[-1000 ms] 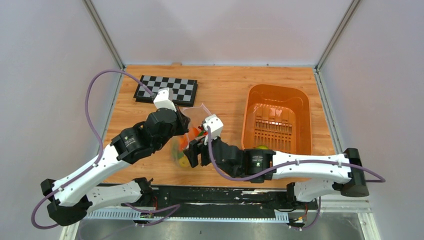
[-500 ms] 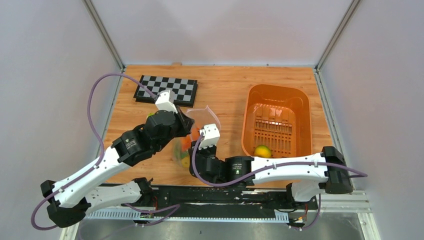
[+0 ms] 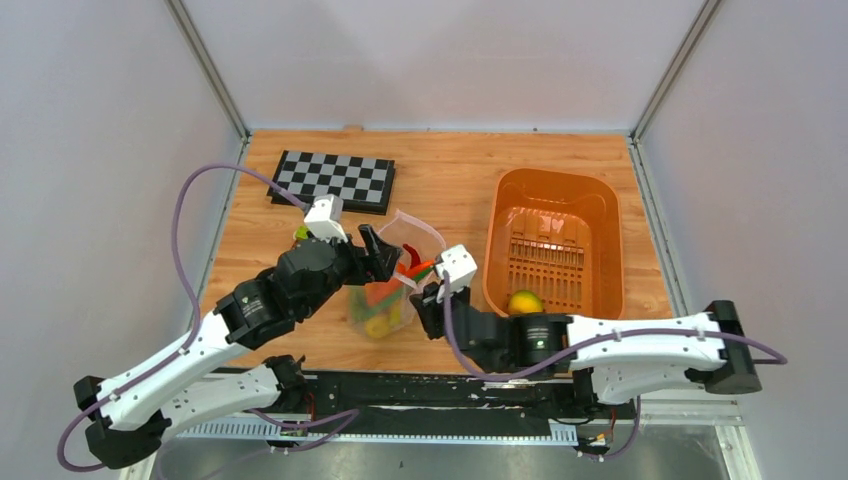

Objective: Place the food in the zip-top bag and seal the zipper
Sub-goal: Adjust the zipper food storage bag at the center of the board.

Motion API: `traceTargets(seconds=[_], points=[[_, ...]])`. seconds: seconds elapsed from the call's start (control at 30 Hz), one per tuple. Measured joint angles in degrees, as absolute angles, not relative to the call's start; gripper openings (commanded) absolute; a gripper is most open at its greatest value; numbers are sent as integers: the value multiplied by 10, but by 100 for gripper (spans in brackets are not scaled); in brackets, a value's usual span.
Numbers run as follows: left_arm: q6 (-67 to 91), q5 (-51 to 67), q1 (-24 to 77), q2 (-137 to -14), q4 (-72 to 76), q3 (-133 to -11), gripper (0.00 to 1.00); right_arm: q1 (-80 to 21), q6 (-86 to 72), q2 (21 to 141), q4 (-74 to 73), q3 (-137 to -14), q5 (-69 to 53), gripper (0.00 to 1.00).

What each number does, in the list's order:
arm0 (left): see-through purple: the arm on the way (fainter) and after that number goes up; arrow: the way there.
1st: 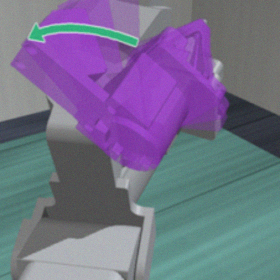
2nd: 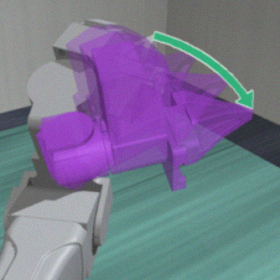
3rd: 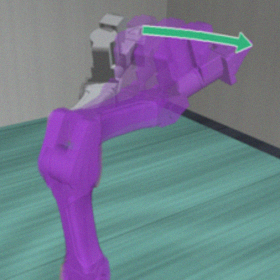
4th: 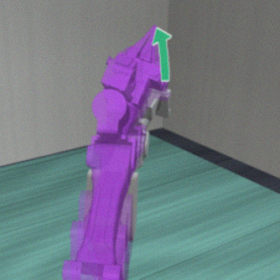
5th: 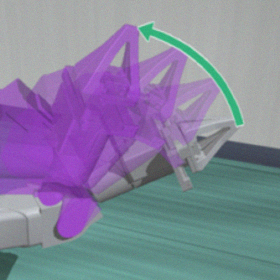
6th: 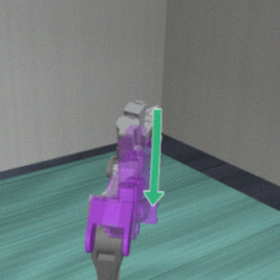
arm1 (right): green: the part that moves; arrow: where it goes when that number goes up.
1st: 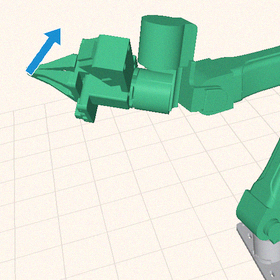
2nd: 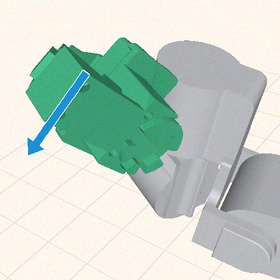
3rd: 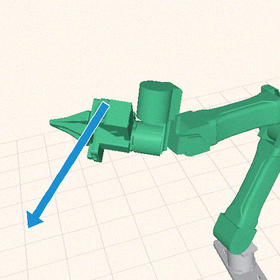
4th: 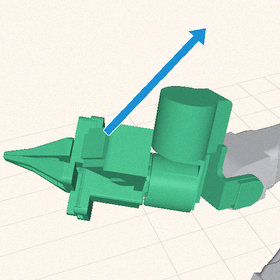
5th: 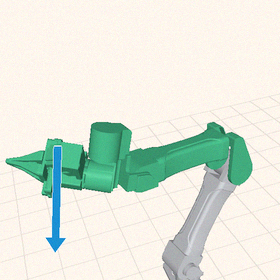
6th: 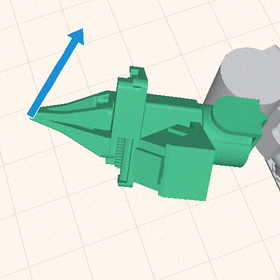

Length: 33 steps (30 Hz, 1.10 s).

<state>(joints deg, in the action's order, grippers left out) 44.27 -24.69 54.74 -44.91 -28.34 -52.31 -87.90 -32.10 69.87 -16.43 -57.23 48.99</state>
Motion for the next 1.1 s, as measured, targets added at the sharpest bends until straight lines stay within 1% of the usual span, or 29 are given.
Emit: traceTargets(seconds=[0.13, 0.3, 0.43, 0.5, 0.7, 0.8, 0.87, 1.1], points=[[401, -252, 547, -431, -288, -542, 100, -857, -232, 618, -167, -574, 392, 0], [326, -260, 547, -425, -305, -627, 100, -798, -143, 596, -218, -640, 248, 0], [277, -274, 547, -408, -322, -673, 100, -762, -83, 620, -287, -721, 133, 0], [252, -286, 547, -388, -332, -682, 100, -751, -42, 652, -333, -781, 70, 0], [201, -291, 547, -354, -369, -690, 100, -748, 60, 741, -428, -900, -52, 0], [186, -294, 547, -345, -392, -691, 100, -740, 109, 754, -453, -894, -81, 0], [179, -300, 547, -339, -404, -691, 100, -715, 140, 748, -459, -857, -102, 0], [157, -292, 547, -307, -412, -667, 100, -571, 184, 712, -431, -703, -130, 0]])
